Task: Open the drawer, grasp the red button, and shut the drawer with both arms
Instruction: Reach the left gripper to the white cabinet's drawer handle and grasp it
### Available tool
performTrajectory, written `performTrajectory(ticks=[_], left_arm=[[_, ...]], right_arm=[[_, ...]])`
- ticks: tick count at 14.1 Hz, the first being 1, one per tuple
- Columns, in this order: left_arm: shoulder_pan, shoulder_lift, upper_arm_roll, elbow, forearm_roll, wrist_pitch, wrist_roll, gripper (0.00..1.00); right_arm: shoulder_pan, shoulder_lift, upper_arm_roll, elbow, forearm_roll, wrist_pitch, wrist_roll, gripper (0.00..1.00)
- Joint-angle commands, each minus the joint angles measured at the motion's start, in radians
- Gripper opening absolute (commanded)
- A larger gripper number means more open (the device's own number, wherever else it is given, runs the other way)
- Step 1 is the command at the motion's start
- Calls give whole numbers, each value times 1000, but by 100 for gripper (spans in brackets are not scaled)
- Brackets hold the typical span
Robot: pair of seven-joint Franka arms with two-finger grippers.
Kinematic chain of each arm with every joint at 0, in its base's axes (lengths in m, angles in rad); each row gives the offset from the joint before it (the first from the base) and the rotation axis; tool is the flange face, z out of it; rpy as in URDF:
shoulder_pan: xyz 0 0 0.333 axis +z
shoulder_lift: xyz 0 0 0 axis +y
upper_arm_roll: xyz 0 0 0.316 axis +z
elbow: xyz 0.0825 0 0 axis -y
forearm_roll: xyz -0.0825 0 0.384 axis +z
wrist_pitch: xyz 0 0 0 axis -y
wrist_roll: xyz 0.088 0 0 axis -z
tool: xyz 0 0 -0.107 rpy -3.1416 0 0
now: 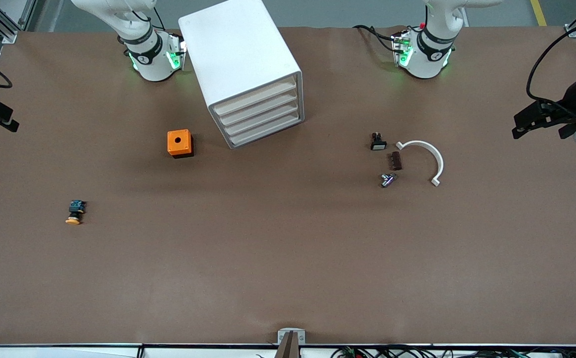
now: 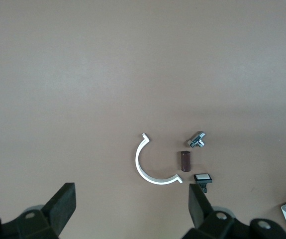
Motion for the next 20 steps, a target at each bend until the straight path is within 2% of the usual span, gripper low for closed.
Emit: performTrajectory(ticks=[1,4,8,13,16,20], left_arm=[[-2,23,-16,16,-10,-21,-7,100],[-6,44,-33,12,-16,-82,12,100],[-5,134,-111,10,-83,-145,13,100],[0,275,-156,9,-264,-163,60,100],[-6,369,-173,-11,-440,-166,101,100],[-8,499,-213,-1,-606,-151,278,100]], right_arm=[[-8,9,3,28,0,-16,-2,100],[-9,9,2,34,0,-16,-1,100],[-9,10,2,34,2,-16,-1,100],[-6,14,3,34,2,-16,1,100],[-6,15,3,34,2,-16,1,100],[-6,17,3,34,3,-16,1,100]])
